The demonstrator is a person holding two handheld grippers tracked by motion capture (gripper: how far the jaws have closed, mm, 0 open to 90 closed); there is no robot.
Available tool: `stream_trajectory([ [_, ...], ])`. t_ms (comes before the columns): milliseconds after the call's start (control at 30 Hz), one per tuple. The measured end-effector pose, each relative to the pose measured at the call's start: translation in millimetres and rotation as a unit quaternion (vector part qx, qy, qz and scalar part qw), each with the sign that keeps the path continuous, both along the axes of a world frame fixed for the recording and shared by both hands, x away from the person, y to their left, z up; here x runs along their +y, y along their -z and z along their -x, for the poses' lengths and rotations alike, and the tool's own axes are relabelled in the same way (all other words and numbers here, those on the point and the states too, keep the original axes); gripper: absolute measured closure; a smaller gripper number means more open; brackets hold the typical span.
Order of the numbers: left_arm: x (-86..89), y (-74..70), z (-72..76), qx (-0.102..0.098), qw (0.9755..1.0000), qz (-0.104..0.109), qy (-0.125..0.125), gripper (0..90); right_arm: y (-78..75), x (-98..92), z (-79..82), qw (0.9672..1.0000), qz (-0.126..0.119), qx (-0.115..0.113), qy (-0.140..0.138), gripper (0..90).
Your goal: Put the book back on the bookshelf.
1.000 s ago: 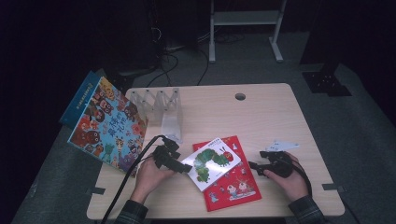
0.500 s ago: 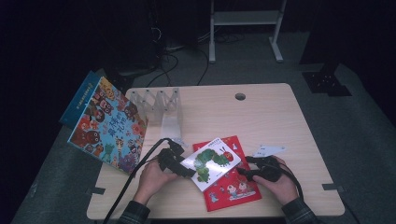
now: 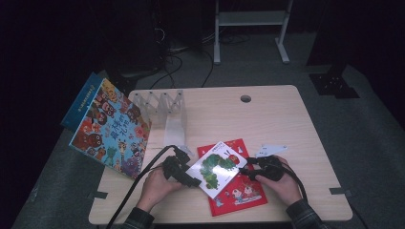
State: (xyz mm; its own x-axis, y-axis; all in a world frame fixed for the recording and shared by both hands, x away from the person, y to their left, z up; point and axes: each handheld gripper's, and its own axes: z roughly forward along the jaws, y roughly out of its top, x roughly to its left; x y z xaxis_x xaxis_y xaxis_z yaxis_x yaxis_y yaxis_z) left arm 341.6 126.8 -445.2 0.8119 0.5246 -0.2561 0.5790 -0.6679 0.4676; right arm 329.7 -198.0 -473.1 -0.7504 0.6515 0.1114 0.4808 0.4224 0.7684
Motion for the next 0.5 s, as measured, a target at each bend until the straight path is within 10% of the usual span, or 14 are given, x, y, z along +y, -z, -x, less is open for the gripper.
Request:
stream_trajectory([
  [500,4.9,0.1,12.0,0.011,0.9999,0.004,0.007,21.0,-0.5,6.9,-24.7,0.9999,-0.009,0.011,-0.006,46.0],
])
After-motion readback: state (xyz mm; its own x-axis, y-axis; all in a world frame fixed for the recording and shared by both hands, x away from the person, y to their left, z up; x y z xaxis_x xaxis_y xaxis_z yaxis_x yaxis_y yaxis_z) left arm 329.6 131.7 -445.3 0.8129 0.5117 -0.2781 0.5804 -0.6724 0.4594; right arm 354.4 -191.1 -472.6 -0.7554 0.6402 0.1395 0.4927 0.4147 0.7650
